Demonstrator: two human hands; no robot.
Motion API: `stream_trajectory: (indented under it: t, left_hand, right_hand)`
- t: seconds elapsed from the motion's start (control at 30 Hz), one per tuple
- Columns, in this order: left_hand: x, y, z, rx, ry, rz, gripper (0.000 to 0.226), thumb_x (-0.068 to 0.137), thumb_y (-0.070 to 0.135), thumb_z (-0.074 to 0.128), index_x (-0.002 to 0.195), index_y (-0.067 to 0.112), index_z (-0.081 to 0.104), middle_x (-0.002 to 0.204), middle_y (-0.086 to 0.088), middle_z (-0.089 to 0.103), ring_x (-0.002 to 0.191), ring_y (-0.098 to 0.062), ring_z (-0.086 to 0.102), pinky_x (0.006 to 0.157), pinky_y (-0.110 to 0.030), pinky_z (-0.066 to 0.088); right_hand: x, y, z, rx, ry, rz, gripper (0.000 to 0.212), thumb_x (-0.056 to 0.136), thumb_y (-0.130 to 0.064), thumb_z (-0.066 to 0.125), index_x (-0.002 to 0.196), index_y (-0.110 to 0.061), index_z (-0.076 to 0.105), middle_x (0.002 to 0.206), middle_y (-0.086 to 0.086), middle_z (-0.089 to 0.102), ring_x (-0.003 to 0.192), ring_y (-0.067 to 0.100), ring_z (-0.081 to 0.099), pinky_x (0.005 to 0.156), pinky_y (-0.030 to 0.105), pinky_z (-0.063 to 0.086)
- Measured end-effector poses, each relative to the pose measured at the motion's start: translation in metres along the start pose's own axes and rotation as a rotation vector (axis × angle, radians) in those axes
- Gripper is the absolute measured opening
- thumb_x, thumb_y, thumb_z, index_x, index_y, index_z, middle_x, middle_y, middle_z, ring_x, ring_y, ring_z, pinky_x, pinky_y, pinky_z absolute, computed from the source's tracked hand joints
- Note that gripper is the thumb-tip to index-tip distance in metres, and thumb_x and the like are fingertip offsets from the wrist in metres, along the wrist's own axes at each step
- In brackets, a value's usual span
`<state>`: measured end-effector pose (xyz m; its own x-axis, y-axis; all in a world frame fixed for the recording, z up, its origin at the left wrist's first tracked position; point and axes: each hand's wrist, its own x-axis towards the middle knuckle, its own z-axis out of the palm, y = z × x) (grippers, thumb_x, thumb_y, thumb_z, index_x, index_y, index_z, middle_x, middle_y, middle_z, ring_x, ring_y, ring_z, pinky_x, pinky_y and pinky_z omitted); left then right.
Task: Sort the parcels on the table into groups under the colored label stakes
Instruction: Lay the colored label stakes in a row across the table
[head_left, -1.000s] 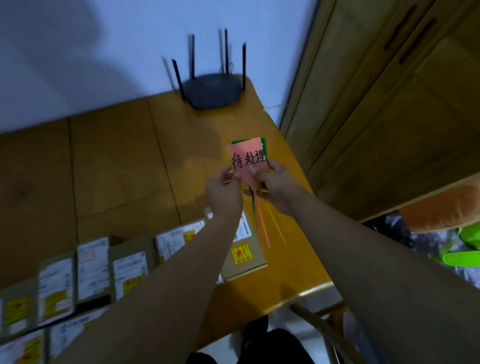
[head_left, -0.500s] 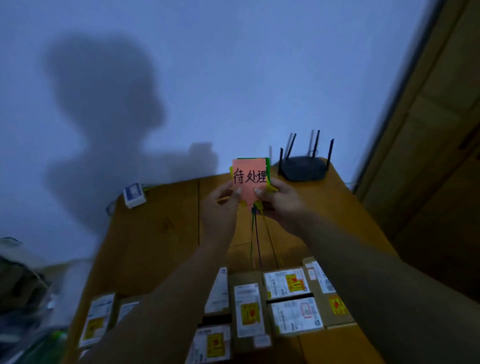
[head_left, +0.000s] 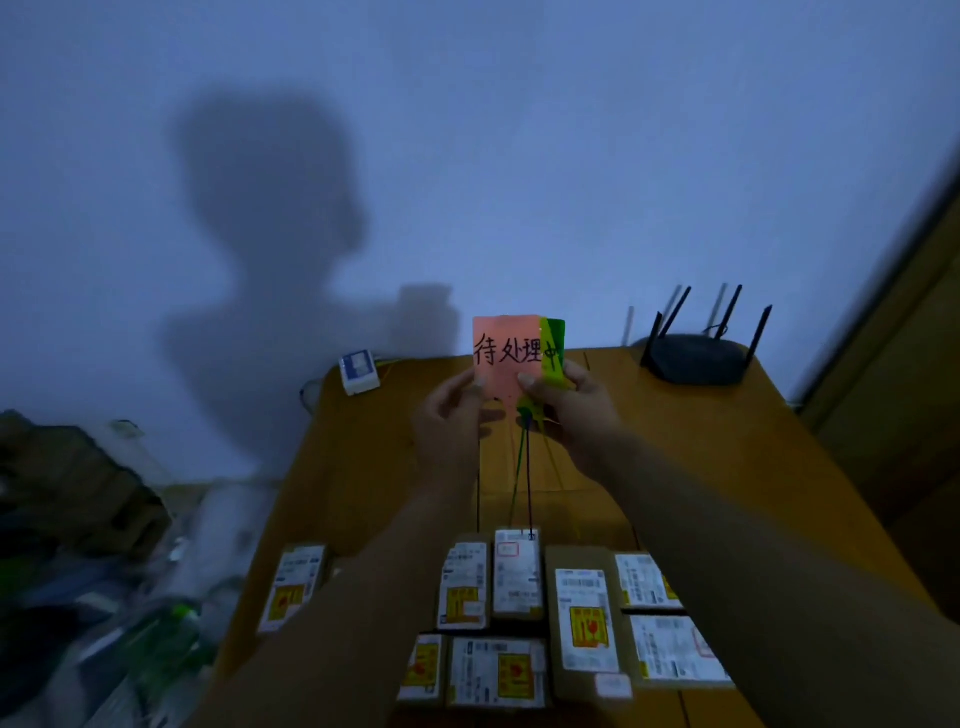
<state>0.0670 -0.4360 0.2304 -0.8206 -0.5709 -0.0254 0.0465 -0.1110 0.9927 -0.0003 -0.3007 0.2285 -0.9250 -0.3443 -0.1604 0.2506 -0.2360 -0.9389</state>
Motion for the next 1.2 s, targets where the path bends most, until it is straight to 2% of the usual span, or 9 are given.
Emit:
stream_trajectory:
  t: [0.13, 0.33, 0.5, 0.7, 0.8, 0.9, 1.0, 1.1, 1.2]
  left_hand:
    - [-0.005, -0.006, -0.014, -0.153, 0.057, -0.203, 0.03, 0.093, 0.018, 0.073, 0.122, 0.01, 0.071, 0.109, -0.013, 0.078, 0.086, -0.023, 0.077, 0.072, -0.034, 0.06]
    - [0.009, -0.016, -0.051, -0.108, 0.158, -0.215, 0.026, 0.094, 0.016, 0.072, 0.12, 0.01, 0.072, 0.108, -0.011, 0.078, 0.083, -0.017, 0.076, 0.072, -0.031, 0.06]
    - [0.043, -0.023, -0.1, -0.103, 0.271, -0.228, 0.024, 0.095, 0.015, 0.071, 0.118, 0.011, 0.073, 0.098, -0.007, 0.079, 0.08, -0.018, 0.075, 0.065, -0.027, 0.057]
    - [0.119, -0.049, -0.18, -0.109, 0.373, -0.289, 0.016, 0.095, 0.011, 0.07, 0.11, 0.01, 0.076, 0.081, -0.003, 0.077, 0.058, -0.011, 0.07, 0.057, -0.027, 0.05]
    - [0.165, -0.08, -0.222, -0.037, 0.385, -0.319, 0.016, 0.094, 0.011, 0.071, 0.11, 0.011, 0.076, 0.084, -0.005, 0.078, 0.062, -0.013, 0.072, 0.059, -0.029, 0.055]
    - [0.216, -0.119, -0.258, 0.032, 0.386, -0.366, 0.016, 0.096, 0.011, 0.069, 0.111, 0.011, 0.075, 0.091, -0.009, 0.078, 0.069, -0.017, 0.072, 0.062, -0.029, 0.058]
    - [0.259, -0.161, -0.287, 0.104, 0.423, -0.422, 0.016, 0.097, 0.008, 0.066, 0.11, 0.01, 0.074, 0.09, -0.009, 0.076, 0.071, -0.019, 0.07, 0.069, -0.034, 0.06]
    - [0.291, -0.205, -0.311, 0.163, 0.45, -0.475, 0.017, 0.095, 0.003, 0.065, 0.11, 0.006, 0.074, 0.088, -0.011, 0.076, 0.07, -0.021, 0.071, 0.064, -0.033, 0.06]
    - [0.314, -0.24, -0.326, 0.206, 0.469, -0.513, 0.021, 0.094, 0.002, 0.065, 0.112, 0.008, 0.074, 0.087, -0.009, 0.076, 0.074, -0.022, 0.073, 0.069, -0.035, 0.063]
  right_hand:
    - [0.007, 0.005, 0.006, -0.014, -0.079, 0.035, 0.029, 0.093, -0.015, 0.076, 0.121, -0.016, 0.071, 0.115, 0.01, 0.077, 0.102, 0.031, 0.073, 0.082, 0.042, 0.064]
    - [0.026, 0.026, 0.034, -0.023, -0.22, 0.114, 0.035, 0.092, -0.017, 0.077, 0.126, -0.016, 0.069, 0.117, 0.011, 0.077, 0.098, 0.029, 0.073, 0.077, 0.036, 0.063]
    - [0.046, 0.058, 0.075, 0.04, -0.271, 0.223, 0.038, 0.092, -0.01, 0.075, 0.129, -0.01, 0.067, 0.114, 0.012, 0.076, 0.089, 0.022, 0.077, 0.075, 0.036, 0.063]
    - [0.087, 0.116, 0.127, 0.074, -0.157, 0.288, 0.039, 0.094, -0.005, 0.072, 0.132, -0.006, 0.064, 0.122, 0.02, 0.074, 0.097, 0.03, 0.076, 0.073, 0.038, 0.065]
    - [0.109, 0.152, 0.145, 0.064, -0.094, 0.313, 0.037, 0.094, -0.006, 0.072, 0.131, -0.007, 0.064, 0.121, 0.019, 0.075, 0.098, 0.032, 0.077, 0.071, 0.037, 0.064]
    - [0.132, 0.195, 0.159, 0.059, -0.019, 0.338, 0.032, 0.095, -0.004, 0.07, 0.127, -0.004, 0.065, 0.108, 0.018, 0.078, 0.085, 0.034, 0.074, 0.065, 0.037, 0.063]
    - [0.148, 0.24, 0.164, 0.028, 0.029, 0.352, 0.027, 0.096, -0.003, 0.069, 0.122, -0.003, 0.065, 0.09, 0.013, 0.081, 0.083, 0.039, 0.068, 0.071, 0.044, 0.057]
    - [0.155, 0.273, 0.167, 0.019, 0.044, 0.404, 0.036, 0.096, -0.005, 0.069, 0.131, -0.001, 0.062, 0.103, 0.02, 0.078, 0.067, 0.026, 0.074, 0.054, 0.032, 0.057]
    - [0.161, 0.297, 0.169, 0.019, 0.053, 0.438, 0.033, 0.096, -0.007, 0.071, 0.128, -0.003, 0.063, 0.109, 0.023, 0.076, 0.065, 0.023, 0.074, 0.05, 0.027, 0.055]
